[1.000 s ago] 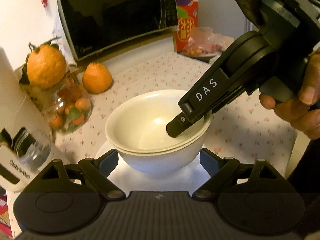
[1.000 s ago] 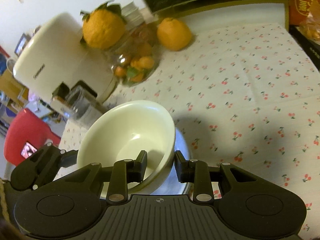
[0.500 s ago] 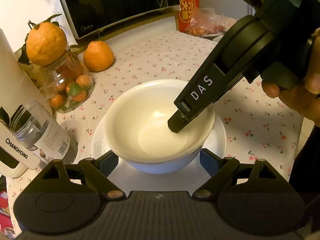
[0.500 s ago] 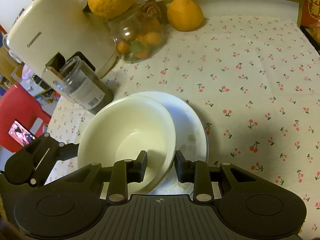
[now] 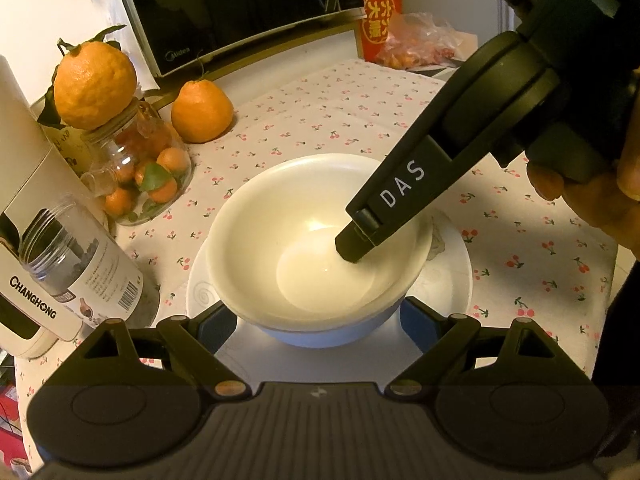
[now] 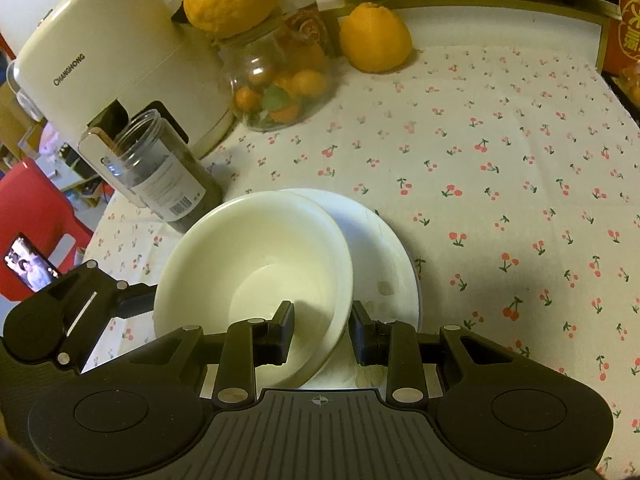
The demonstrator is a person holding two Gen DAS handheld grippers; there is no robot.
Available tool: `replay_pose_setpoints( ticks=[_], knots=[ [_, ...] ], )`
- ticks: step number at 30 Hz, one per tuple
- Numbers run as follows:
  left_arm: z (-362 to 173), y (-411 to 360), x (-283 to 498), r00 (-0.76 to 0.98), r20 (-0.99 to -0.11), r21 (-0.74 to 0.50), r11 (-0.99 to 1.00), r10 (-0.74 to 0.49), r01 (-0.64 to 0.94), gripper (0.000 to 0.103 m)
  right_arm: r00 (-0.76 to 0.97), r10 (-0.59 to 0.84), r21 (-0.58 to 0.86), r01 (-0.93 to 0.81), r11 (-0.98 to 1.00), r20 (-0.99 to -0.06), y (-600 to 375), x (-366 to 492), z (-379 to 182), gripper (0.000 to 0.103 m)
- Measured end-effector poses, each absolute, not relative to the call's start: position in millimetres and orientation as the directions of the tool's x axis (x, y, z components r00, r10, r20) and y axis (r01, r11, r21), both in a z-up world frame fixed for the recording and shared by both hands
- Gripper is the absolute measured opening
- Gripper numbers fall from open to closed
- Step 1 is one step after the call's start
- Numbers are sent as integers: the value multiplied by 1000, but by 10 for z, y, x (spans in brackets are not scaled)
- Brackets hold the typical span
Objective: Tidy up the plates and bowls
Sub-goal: 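Center the bowls on the plate stack with the right gripper, then open the right gripper and withdraw both grippers from the bowls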
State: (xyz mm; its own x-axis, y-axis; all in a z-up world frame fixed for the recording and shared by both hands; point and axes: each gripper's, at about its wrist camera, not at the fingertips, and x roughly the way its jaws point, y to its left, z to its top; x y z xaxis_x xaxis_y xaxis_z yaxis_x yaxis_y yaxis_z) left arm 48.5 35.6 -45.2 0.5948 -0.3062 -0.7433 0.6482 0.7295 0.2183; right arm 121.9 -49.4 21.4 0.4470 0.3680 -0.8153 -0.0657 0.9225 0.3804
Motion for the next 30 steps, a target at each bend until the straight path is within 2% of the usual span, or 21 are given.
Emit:
replay_pose_setpoints(
  ticks=[12,14,20,23,30],
  knots=[
    [-446,383,499,596,-749,241,719,-290,652,92,473,356,363,-80,928,-806,-470,1218,216,32],
    [-426,406,493,583,-756,229,713,-298,662,95,477,357,359,-89,929,-803,-478,1216,233,55],
    [-329,454,358,591,-747,238,707,-305,666,98,535,364,367,-107,924,-762,-587,1155,399,82],
    [-270,500,304,588,-740,208,720,-327,662,99,576,346,345,-115,931,-741,-649,1087,491,90],
    [-117,539,211,603,-725,196,740,-331,643,101,646,254,271,-76,960,-720,-822,952,699,100]
  ],
)
